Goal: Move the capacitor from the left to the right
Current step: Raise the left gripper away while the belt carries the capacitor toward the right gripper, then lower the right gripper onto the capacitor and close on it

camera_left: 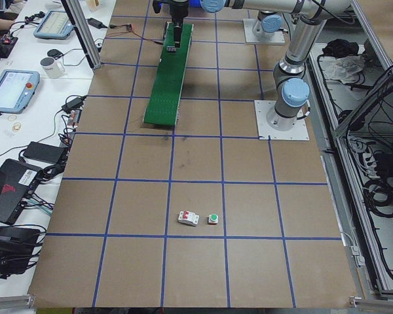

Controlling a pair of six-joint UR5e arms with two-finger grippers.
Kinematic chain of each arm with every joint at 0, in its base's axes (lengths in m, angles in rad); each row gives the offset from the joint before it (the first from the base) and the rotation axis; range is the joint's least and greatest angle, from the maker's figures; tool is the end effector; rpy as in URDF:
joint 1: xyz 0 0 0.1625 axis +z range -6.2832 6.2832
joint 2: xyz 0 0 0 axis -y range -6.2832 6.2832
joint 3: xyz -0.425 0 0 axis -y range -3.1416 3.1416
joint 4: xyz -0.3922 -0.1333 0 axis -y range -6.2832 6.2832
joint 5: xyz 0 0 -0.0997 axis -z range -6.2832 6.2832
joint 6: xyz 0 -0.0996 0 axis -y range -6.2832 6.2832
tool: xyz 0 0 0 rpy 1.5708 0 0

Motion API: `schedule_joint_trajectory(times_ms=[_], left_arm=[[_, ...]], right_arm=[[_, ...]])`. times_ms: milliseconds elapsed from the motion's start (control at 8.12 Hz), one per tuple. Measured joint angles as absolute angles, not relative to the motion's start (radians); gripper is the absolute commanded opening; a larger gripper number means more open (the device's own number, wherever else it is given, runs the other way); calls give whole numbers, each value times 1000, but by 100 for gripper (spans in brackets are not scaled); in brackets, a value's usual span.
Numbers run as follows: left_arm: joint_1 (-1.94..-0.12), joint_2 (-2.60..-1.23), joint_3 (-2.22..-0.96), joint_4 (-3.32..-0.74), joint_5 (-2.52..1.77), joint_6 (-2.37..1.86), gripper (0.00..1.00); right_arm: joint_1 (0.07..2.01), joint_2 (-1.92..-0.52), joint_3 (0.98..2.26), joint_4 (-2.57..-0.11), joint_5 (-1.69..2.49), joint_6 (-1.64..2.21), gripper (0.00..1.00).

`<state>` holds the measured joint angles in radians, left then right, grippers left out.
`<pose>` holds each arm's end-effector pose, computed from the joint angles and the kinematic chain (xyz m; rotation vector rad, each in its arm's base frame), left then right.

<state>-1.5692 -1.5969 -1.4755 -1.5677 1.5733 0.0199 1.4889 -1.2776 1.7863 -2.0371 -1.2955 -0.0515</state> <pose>-0.1322 -0.5092 0.5223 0.0286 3.1361 -0.1134 0.1140 -0.5722 0.2784 0.0519 2.8635 0.0341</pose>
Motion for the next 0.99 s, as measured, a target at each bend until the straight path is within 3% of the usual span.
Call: schedule_joint_trajectory(times_ms=[986], left_arm=[[-1569, -1599, -1478, -1568, 1568, 18, 100]], right_arm=[[1536, -1262, 1790, -2062, -1291, 68, 92]])
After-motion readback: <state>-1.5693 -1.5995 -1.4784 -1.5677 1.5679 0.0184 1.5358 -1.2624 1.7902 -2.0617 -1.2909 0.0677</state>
